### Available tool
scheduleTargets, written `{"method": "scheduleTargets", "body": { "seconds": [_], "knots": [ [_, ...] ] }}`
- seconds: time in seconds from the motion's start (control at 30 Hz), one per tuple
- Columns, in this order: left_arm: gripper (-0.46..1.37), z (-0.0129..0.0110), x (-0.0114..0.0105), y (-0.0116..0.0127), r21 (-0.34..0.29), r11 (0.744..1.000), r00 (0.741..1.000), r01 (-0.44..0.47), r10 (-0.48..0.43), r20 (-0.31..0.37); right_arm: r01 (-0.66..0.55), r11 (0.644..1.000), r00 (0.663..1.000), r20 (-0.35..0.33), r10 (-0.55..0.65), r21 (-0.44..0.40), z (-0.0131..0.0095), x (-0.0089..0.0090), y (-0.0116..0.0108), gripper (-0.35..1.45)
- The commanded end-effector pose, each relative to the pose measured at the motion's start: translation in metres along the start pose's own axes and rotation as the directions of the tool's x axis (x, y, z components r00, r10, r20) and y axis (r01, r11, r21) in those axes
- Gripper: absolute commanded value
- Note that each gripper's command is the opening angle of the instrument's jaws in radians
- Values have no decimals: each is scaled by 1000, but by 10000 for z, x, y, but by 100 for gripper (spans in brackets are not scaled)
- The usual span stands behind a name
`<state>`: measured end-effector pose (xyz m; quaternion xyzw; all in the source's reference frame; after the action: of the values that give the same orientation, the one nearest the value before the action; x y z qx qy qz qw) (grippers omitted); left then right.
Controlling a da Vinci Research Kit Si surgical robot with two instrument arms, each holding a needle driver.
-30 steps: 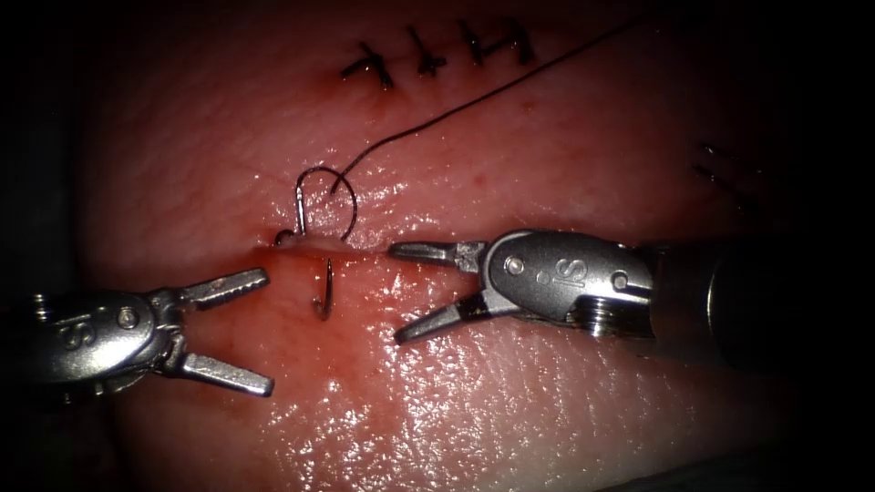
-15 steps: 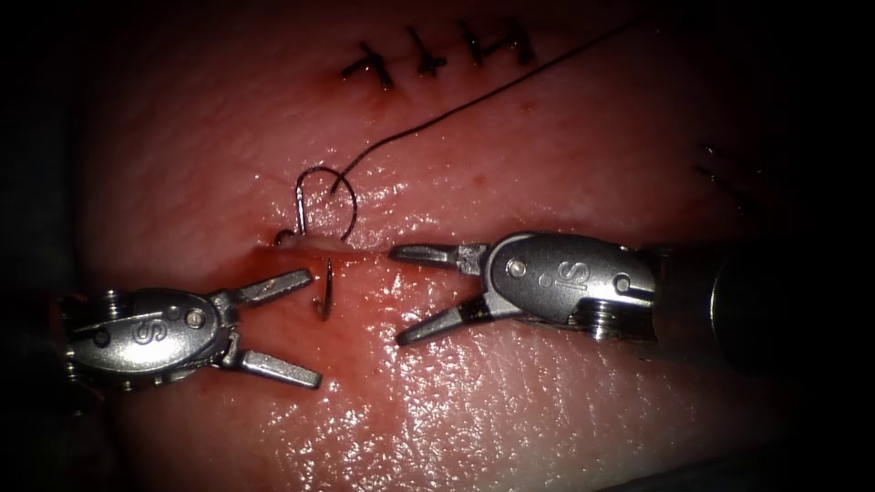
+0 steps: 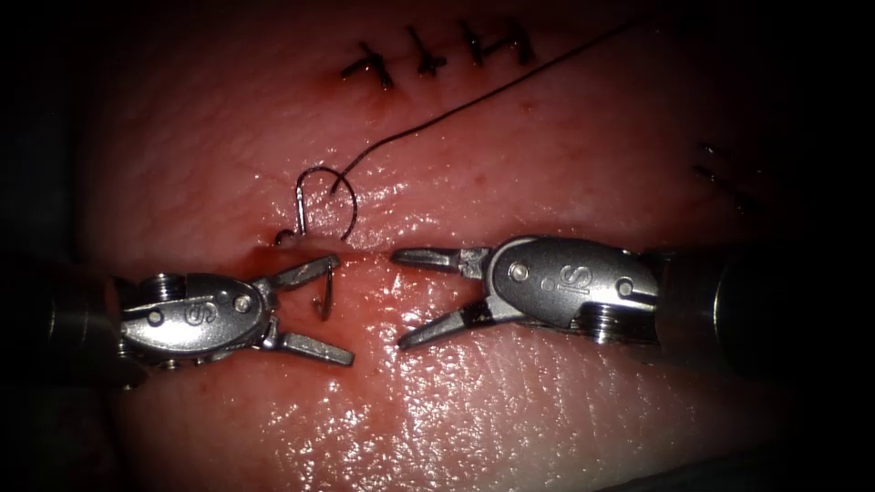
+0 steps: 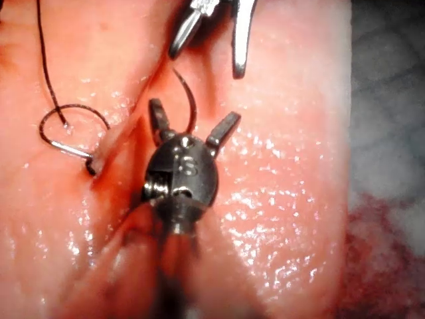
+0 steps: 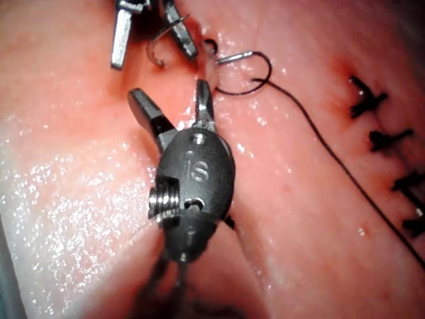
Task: Wound Closure
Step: Pull the needle through the wound with left jaws
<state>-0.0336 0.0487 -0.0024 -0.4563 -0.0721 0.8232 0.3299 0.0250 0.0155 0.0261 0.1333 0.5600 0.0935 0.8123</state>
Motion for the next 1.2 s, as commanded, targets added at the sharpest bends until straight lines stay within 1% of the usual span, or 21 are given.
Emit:
{"method": "scheduleTargets", "body": {
  "seconds": [0.03, 0.13, 0.2, 0.27, 0.3, 0.33, 0.53, 0.6, 0.63, 0.67, 0.7, 0.73, 0.77, 0.8, 0.9, 0.93, 1.07, 1.1, 1.13, 1.17, 1.2],
  "knots": [
    [65, 1, -1, 0, 8, 1000, 1000, -3, 3, 6, -1, 1000, 1000, -1, 1, 2, 0, 0, 0, 103],
    [66, 7, -9, -2, 19, 1000, 1000, -16, 16, 16, 0, 1000, 1000, -1, 0, 2, 0, 0, -1, 103],
    [54, 8, -14, -4, 21, 1000, 1000, -17, 16, 14, -1, 1000, 1000, -3, 1, 0, 1, 0, -2, 102],
    [23, 7, -14, -6, 19, 1000, 1000, 7, -7, 14, 0, 1000, 1000, -3, 0, 0, 1, 0, -2, 102],
    [-16, 5, -11, -7, 17, 999, 999, 34, -34, 17, 1, 1000, 1000, -3, -1, 0, 1, -1, -3, 102],
    [-34, 5, -10, -8, 17, 999, 999, 41, -42, 17, 2, 1000, 1000, -3, -2, 0, 1, -1, -3, 102],
    [-35, 1, -1, -11, 12, 996, 996, 93, -93, -10, 5, 1000, 1000, -2, -5, -4, 4, -3, -5, 101],
    [-35, 0, 0, -12, 12, 992, 992, 125, -125, -17, 7, 1000, 1000, -1, -7, -4, 5, -3, -6, 102],
    [-35, -1, 1, -12, 6, 987, 987, 162, -162, -22, 8, 1000, 1000, -1, -8, -4, 5, -4, -7, 102],
    [-35, -3, 1, -11, -17, 979, 978, 204, -205, -29, 9, 1000, 1000, -2, -9, -2, 5, -5, -7, 102],
    [-35, -4, 1, -11, -21, 977, 977, 210, -211, -31, 9, 1000, 1000, -2, -9, -2, 5, -5, -7, 102],
    [-35, -6, 2, -10, -46, 968, 968, 246, -248, -39, 10, 1000, 1000, -2, -10, -2, 6, -5, -8, 102],
    [-35, -8, 3, -8, -81, 951, 952, 298, -303, -47, 11, 1000, 1000, -3, -11, 0, 6, -5, -8, 102],
    [-35, -9, 3, -8, -86, 949, 950, 304, -309, -48, 11, 1000, 1000, -3, -11, 0, 6, -5, -8, 102],
    [-35, -17, 9, -4, -164, 901, 911, 401, -411, -37, 12, 1000, 1000, -4, -12, 4, 8, -6, -8, 102],
    [-35, -20, 12, -2, -203, 879, 894, 431, -447, -35, 12, 1000, 1000, -5, -12, 6, 8, -6, -9, 102],
    [-35, -28, 23, 0, -312, 794, 828, 522, -560, -39, 16, 1000, 1000, -7, -16, 11, 11, -7, -11, 102],
    [-35, -31, 28, 1, -345, 764, 804, 546, -593, -40, 18, 1000, 1000, -9, -17, 16, 11, -8, -11, 102],
    [-35, -34, 33, 1, -380, 726, 776, 573, -630, -34, 20, 1000, 1000, -10, -20, 18, 13, -9, -12, 102],
    [-35, -35, 36, 0, -392, 706, 761, 591, -649, -22, 21, 1000, 1000, -11, -21, 21, 13, -9, -13, 102],
    [-35, -38, 42, 0, -406, 677, 737, 614, -675, -11, 24, 999, 1000, -12, -24, 24, 15, -10, -14, 102]
  ]
}}
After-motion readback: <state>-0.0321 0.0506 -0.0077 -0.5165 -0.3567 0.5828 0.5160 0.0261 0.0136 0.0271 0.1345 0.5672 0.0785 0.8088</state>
